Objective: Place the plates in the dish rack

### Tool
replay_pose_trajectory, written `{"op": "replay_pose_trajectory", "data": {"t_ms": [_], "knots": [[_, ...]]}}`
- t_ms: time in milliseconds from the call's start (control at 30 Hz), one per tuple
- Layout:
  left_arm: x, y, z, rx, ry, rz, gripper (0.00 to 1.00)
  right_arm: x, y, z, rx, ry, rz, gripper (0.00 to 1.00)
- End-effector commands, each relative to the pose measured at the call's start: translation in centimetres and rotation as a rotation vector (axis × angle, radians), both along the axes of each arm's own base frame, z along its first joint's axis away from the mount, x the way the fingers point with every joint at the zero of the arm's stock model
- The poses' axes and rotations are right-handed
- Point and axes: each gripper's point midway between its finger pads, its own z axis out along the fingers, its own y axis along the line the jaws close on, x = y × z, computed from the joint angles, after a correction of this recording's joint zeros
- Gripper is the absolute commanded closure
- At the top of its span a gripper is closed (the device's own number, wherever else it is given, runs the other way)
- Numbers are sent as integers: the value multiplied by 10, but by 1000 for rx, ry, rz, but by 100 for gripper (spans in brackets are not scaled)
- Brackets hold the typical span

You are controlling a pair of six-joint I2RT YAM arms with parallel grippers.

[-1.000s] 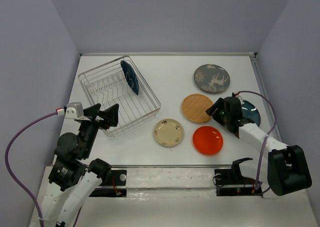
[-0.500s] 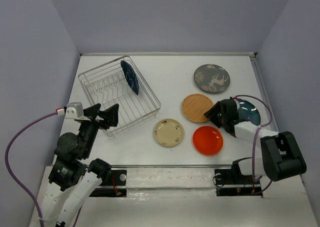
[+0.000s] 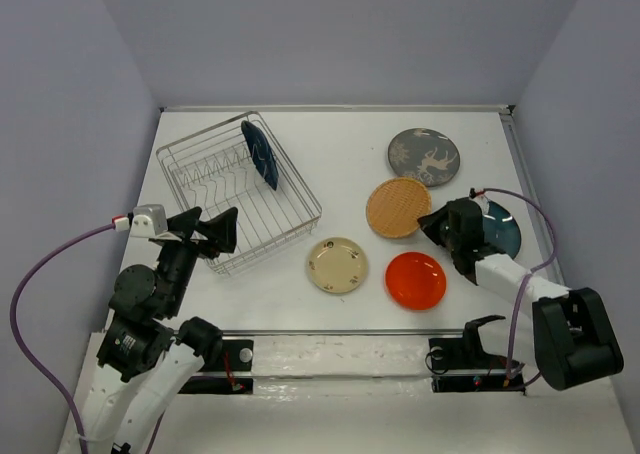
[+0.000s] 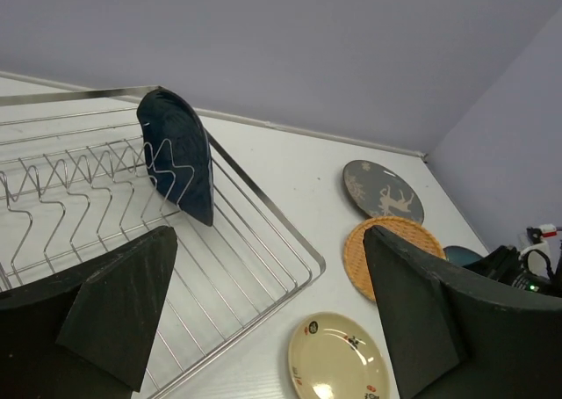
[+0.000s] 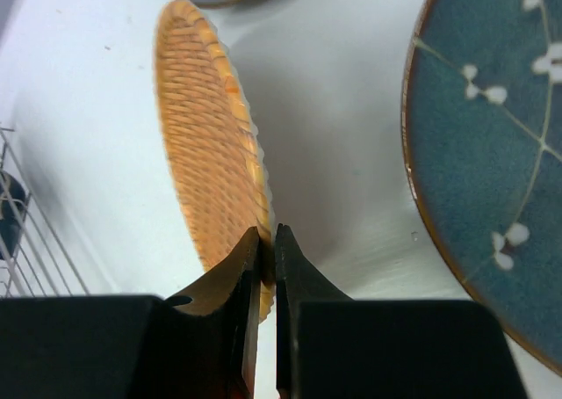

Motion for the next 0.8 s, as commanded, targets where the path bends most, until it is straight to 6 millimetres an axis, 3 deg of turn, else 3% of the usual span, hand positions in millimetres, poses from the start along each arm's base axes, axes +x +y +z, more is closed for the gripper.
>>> {"op": "replay_pose_trajectory", "data": {"t_ms": [0, 33, 100, 133, 233, 267, 300, 333, 367, 400, 433, 467, 533, 567, 600, 633, 667, 700, 733, 767], "knots": [[6, 5, 12, -18, -40, 42, 1, 23, -7, 105, -163, -255, -45, 93], [7, 8, 11, -17, -35, 56, 1, 22, 7, 120, -182, -288, -13, 93], [9, 13, 9, -16, -23, 85, 1, 25, 14, 146, -268, -334, -16, 93], [9, 16, 9, -20, -21, 103, 1, 27, 31, 179, -278, -398, -16, 93], [10, 24, 9, -30, -18, 145, 1, 35, 62, 207, -367, -449, 24, 93], [10, 27, 9, -31, -15, 157, 1, 35, 80, 239, -383, -517, 27, 93], [10, 29, 8, -35, -11, 167, 1, 42, 98, 235, -421, -511, 51, 93], [9, 33, 9, -45, -13, 189, 1, 40, 119, 263, -413, -563, 55, 93], [9, 35, 9, -45, -12, 198, 1, 48, 122, 269, -441, -573, 37, 93], [8, 36, 10, -50, -17, 201, 1, 44, 145, 281, -467, -614, 75, 93], [8, 37, 10, -51, -19, 203, 1, 51, 165, 272, -505, -609, 99, 93], [8, 36, 10, -49, -20, 201, 1, 48, 183, 301, -498, -673, 100, 93], [8, 36, 9, -43, -16, 200, 1, 53, 204, 312, -510, -706, 111, 93], [7, 37, 10, -44, -17, 202, 1, 60, 222, 303, -536, -703, 135, 93], [7, 37, 11, -47, -21, 200, 1, 61, 232, 309, -560, -726, 145, 93], [6, 37, 12, -49, -25, 200, 1, 57, 247, 331, -538, -768, 148, 93], [5, 38, 13, -52, -30, 203, 1, 63, 264, 320, -585, -763, 169, 93], [5, 39, 14, -53, -30, 206, 1, 64, 274, 323, -621, -780, 177, 93], [5, 41, 13, -55, -29, 221, 1, 59, 287, 342, -604, -814, 175, 93], [5, 44, 12, -57, -24, 233, 1, 60, 296, 343, -615, -822, 177, 93]]}}
